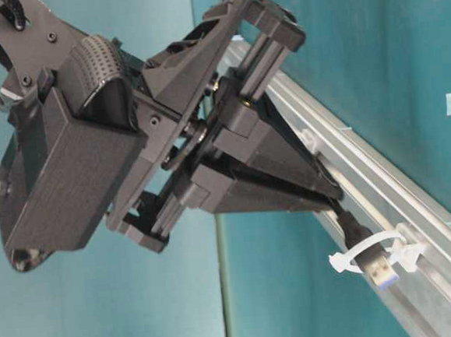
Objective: Pass the USB cable through three rings with both arms.
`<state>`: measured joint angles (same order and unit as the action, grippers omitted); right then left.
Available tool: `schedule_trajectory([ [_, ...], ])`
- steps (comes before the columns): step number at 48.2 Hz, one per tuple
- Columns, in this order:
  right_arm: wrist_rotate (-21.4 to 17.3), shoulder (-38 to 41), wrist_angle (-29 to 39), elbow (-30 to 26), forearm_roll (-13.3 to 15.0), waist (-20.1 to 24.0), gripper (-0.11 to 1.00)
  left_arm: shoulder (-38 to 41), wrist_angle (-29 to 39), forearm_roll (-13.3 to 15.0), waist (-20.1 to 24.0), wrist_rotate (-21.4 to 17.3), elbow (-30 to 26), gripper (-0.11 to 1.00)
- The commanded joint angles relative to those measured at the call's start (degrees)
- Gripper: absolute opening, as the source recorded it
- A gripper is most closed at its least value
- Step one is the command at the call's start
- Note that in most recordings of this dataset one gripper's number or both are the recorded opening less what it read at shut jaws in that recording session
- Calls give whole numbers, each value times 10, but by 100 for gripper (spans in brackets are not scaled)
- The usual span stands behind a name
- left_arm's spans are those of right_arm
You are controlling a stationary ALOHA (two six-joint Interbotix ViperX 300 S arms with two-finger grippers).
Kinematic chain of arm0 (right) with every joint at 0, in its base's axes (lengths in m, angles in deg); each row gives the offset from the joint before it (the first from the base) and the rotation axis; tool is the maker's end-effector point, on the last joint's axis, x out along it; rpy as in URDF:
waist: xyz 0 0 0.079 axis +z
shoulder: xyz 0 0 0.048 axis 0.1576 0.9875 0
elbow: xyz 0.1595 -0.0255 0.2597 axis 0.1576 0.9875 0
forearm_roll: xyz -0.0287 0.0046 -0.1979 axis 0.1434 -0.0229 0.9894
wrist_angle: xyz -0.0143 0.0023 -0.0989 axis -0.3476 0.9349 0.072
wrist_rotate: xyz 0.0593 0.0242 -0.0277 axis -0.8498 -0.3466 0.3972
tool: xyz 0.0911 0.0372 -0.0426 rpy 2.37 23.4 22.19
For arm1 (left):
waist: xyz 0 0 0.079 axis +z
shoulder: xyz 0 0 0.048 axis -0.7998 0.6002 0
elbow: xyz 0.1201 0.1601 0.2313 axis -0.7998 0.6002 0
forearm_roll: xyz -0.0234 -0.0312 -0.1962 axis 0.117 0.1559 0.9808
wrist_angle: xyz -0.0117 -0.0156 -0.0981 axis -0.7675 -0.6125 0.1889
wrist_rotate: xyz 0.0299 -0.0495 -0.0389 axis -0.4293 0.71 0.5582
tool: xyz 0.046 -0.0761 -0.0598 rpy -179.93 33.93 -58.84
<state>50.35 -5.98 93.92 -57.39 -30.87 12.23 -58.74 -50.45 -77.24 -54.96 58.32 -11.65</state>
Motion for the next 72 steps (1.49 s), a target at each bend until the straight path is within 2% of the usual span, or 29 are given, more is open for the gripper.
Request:
schedule_trajectory([
  [1, 1, 11, -10, -13, -14, 7, 7, -10, -2, -2, 0, 0, -7, 91],
  [5, 0, 18, -11, -26, -28, 11, 7, -10, -2, -2, 0, 3, -6, 91],
  [20, -15, 27, -8, -43, -35, 18, 7, -8, -14, -1, -4, 13, -4, 90],
  [25, -31, 26, -6, -40, -36, 18, 7, 0, -55, -1, -9, 41, -1, 90],
  [36, -54, 27, -8, -41, -36, 17, 7, 68, -174, -1, -59, 91, 18, 89],
  [41, -56, 27, -5, -40, -35, 17, 7, 115, -200, -1, -68, 93, 0, 89],
  [54, -58, 26, -5, -40, -36, 17, 7, 221, -207, -1, -69, 93, -53, 89],
  [72, -58, 25, -4, -39, -35, 16, 7, 247, -208, -2, -75, 84, -54, 89],
])
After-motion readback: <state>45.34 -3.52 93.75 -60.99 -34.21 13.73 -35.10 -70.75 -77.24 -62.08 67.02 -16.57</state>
